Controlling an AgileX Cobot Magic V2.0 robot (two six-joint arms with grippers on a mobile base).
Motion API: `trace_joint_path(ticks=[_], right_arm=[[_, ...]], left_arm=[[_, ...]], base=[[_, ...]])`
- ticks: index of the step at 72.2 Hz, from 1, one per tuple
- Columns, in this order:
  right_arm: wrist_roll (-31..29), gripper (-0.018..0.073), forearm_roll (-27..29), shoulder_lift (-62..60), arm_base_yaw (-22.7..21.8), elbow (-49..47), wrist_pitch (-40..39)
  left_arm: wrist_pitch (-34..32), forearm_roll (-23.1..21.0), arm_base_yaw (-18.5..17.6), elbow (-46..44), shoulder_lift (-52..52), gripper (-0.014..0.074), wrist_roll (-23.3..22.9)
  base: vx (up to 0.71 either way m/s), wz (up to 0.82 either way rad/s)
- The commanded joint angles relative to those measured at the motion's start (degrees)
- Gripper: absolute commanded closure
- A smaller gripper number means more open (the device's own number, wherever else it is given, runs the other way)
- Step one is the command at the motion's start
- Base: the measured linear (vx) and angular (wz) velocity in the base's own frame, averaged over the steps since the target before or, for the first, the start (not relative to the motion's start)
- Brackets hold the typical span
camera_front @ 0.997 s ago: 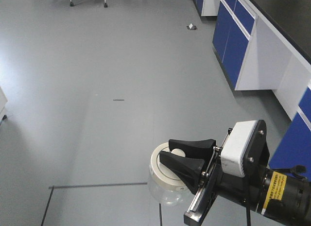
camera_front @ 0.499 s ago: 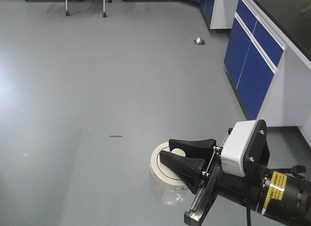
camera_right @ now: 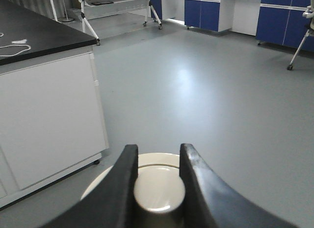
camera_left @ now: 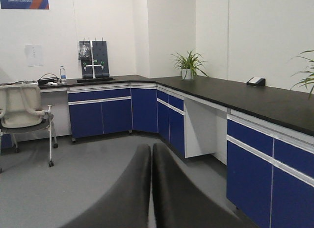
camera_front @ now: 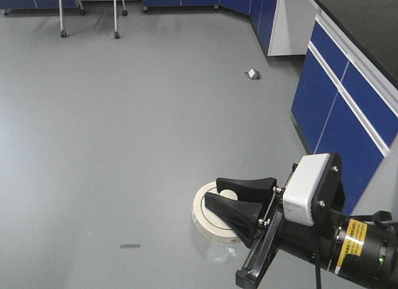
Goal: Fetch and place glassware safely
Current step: 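Carry the jar in the right gripper while driving to the black bench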
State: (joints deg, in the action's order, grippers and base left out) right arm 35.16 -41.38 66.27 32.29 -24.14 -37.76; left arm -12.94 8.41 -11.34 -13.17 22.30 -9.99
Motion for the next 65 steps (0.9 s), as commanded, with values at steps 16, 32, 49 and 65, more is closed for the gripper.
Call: trace_joint_path(ticks=[16,32,49,65], right_arm=[[-0.12,0.0560,1.69,-1.19,0.03,-1.63,-4.99],[-0.12,0.0560,1.69,-1.19,0.03,-1.63,-4.94],[-0.12,0.0560,1.70,-1.19,0.03,-1.63,-4.94],[-0.12,0.0560,1.70,-1.19,0.03,-1.63,-4.99]], left_arm=[[-3.95,-0.56,-0.43,-1.57,0.30,0.0603,-0.15],[-3.95,-0.56,-0.43,-1.57,0.30,0.0603,-0.15],[-3.95,-0.56,-0.43,-1.57,0.30,0.0603,-0.15],[-3.95,-0.56,-0.43,-1.57,0.30,0.0603,-0.15]], base=[[0.78,0.00],[0.81,0.13],[0.79,0.16],[0.80,0.01]])
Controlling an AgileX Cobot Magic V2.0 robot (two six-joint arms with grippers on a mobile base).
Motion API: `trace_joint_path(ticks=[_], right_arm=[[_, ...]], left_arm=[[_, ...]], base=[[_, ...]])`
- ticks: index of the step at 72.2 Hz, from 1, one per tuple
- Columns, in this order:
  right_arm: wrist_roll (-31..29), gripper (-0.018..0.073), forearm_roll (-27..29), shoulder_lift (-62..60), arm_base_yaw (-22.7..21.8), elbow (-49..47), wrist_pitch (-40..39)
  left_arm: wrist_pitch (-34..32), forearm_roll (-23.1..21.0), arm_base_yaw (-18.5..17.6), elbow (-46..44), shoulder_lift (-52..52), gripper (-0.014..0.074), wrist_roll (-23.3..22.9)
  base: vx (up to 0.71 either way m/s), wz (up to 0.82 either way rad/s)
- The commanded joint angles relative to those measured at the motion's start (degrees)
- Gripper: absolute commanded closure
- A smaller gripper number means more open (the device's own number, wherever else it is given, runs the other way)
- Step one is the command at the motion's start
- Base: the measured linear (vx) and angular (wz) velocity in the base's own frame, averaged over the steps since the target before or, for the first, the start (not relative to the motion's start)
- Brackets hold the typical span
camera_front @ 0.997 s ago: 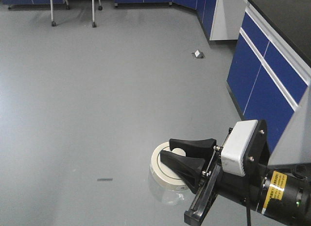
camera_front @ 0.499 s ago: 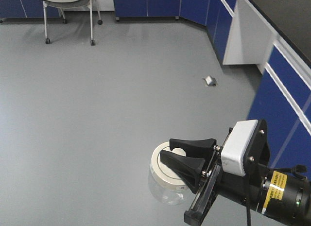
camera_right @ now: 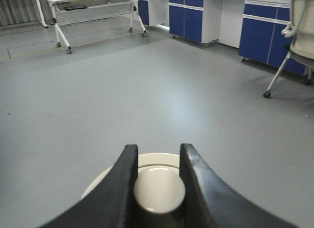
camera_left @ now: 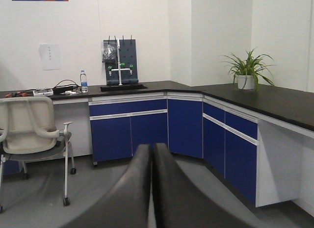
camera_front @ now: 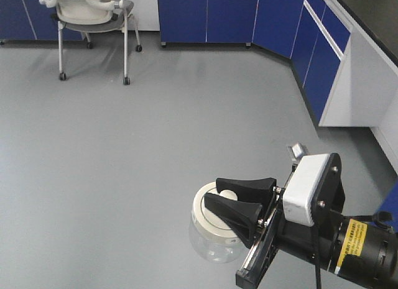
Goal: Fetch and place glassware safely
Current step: 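Carry the jar in the right gripper while driving to the black bench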
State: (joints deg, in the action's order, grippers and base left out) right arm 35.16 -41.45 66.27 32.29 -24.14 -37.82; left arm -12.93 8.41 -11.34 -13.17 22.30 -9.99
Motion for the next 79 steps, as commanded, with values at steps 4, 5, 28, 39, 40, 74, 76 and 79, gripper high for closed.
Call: trace_joint_path(ticks=[4,5,28,39,40,74,76,79], right_arm=[[-0.12,0.0560,1.77,-1.19,0.03,-1.63,-4.93],[-0.12,0.0560,1.77,-1.19,0.03,-1.63,-4.93],[-0.12,0.0560,1.79,-1.19,0.03,-1.63,-4.96],[-0.12,0.0560,1.74,-1.19,0.03,-1.63,-4.89],[-0.12,0.0560,1.74,-1.19,0.03,-1.63,-4.89],[-0.12,0.0560,1.80,-1.19,0.03,-1.63,-4.90],[-0.12,0.0560,1.80,-1.19,0.03,-1.63,-4.85],[-0.12,0.0560,1.90,-1.19,0.03,-1.63,-4.85]], left_arm=[[-3.96,-0.56,-0.43,-1.57,0.30,0.0603,-0.15],[-3.96,-0.56,-0.43,-1.57,0.30,0.0603,-0.15],[-3.96,-0.56,-0.43,-1.57,0.30,0.0603,-0.15],[-3.96,-0.56,-0.43,-1.57,0.30,0.0603,-0.15],[-3.96,-0.56,-0.43,-1.57,0.30,0.0603,-0.15],[-3.96,-0.56,-0.43,-1.57,0.30,0.0603,-0.15],[-3.96,-0.56,-0.43,-1.57,0.30,0.0603,-0.15],[-3.96,-0.56,-0.43,-1.57,0.30,0.0603,-0.15]], base=[[0.82,-0.04],[0.82,-0.03],[0.79,-0.01],[0.76,0.06],[0.77,0.09],[0.71,0.03],[0.63,-0.13],[0.62,-0.21]])
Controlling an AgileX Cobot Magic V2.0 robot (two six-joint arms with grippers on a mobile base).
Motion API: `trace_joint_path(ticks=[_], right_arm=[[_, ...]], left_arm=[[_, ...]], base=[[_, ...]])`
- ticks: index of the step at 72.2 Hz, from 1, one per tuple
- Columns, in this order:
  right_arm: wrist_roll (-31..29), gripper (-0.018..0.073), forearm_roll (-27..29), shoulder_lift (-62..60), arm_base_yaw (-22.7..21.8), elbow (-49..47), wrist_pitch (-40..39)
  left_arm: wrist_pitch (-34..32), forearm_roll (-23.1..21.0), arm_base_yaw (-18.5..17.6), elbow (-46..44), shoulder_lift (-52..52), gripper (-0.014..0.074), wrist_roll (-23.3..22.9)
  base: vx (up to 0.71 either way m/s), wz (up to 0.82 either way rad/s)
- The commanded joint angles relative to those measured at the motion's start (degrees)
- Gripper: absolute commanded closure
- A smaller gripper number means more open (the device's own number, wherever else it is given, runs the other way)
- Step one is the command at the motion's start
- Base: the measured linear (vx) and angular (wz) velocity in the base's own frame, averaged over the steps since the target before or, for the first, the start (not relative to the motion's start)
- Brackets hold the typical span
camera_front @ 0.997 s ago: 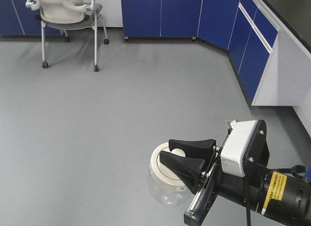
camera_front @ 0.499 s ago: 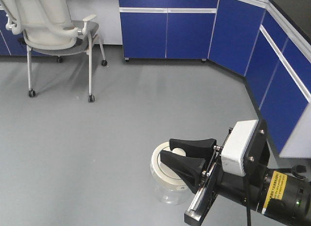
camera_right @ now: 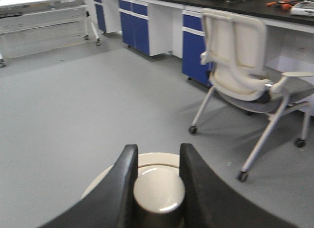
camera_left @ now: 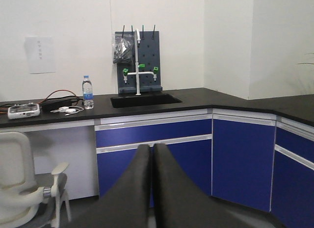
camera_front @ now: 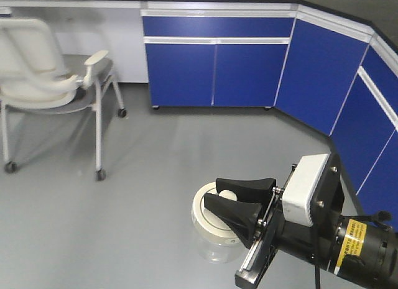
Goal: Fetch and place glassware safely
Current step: 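Carry the jar in the right gripper while driving to the black bench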
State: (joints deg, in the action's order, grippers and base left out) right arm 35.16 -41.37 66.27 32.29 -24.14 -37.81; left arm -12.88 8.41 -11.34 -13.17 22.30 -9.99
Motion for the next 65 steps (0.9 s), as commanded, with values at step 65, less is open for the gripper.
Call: trace_joint_path(ticks=[65], right_arm=[[-0.12,0.0560,1.78,-1.19,0.03,-1.63,-4.92]], left_arm=[[-4.01,-0.56,-0.43,-1.57,0.30,0.0603,-0.15]], base=[[0.44,-0.68]])
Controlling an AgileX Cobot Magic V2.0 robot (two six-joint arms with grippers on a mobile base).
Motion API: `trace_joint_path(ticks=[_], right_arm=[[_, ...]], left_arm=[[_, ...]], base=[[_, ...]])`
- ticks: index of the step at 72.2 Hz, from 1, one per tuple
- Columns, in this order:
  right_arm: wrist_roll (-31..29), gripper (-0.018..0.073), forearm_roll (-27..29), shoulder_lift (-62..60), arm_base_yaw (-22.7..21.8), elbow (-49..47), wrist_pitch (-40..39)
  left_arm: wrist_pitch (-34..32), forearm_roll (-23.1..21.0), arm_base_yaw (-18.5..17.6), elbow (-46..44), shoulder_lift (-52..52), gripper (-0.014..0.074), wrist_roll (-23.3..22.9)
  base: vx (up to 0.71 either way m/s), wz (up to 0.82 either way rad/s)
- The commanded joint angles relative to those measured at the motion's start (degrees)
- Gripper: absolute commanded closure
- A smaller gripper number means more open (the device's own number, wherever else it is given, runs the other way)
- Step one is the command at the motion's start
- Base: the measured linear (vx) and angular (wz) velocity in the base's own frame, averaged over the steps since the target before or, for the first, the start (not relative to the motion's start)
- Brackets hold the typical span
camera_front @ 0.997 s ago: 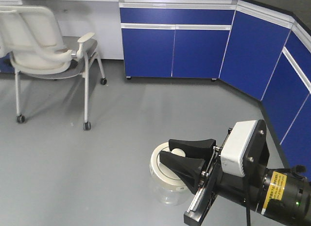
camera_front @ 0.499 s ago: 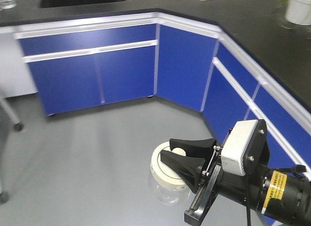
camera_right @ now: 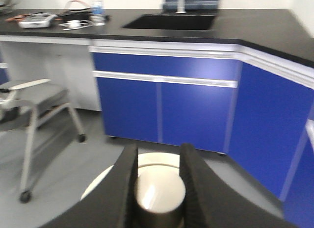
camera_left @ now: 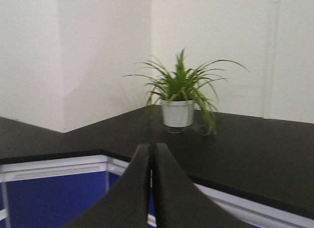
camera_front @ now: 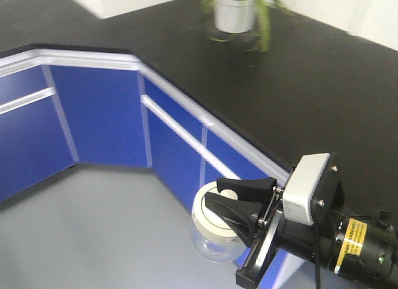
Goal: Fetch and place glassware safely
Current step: 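Carry the jar in the right gripper while driving to the black bench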
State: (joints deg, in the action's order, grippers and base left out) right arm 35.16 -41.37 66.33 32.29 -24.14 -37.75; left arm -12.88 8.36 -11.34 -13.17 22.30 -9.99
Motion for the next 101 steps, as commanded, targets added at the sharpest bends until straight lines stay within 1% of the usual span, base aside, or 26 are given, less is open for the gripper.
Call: trace_joint_path(ticks=[1,33,47,67,101], right_arm=[[-0.12,0.0560,1.78,-1.25,0.03,-1.63,-4.98],[-0.12,0.0560,1.78,-1.25,0.03,-1.63,-4.98],[-0.12,0.0560,1.78,-1.25,0.03,-1.63,-4.98],[-0.12,0.0560,1.78,-1.25,0.03,-1.63,-4.98],[-0.12,0.0560,1.78,-1.25,0.03,-1.63,-4.98]], left_arm=[[-4.01,-0.51,-0.43,-1.57,0.30,0.0603,-0.15],[-4.01,-0.51,-0.43,-1.57,0.30,0.0603,-0.15],[-4.01,-0.51,-0.43,-1.57,0.30,0.0603,-0.15],[-4.01,-0.51,-0.43,-1.57,0.30,0.0603,-0.15],[-4.01,-0.51,-0.43,-1.57,0.30,0.0603,-0.15]], base=[[0.22,-0.85],[0.15,-0.90],[0.09,-0.71],[0.08,-0.47],[0.06,-0.34]])
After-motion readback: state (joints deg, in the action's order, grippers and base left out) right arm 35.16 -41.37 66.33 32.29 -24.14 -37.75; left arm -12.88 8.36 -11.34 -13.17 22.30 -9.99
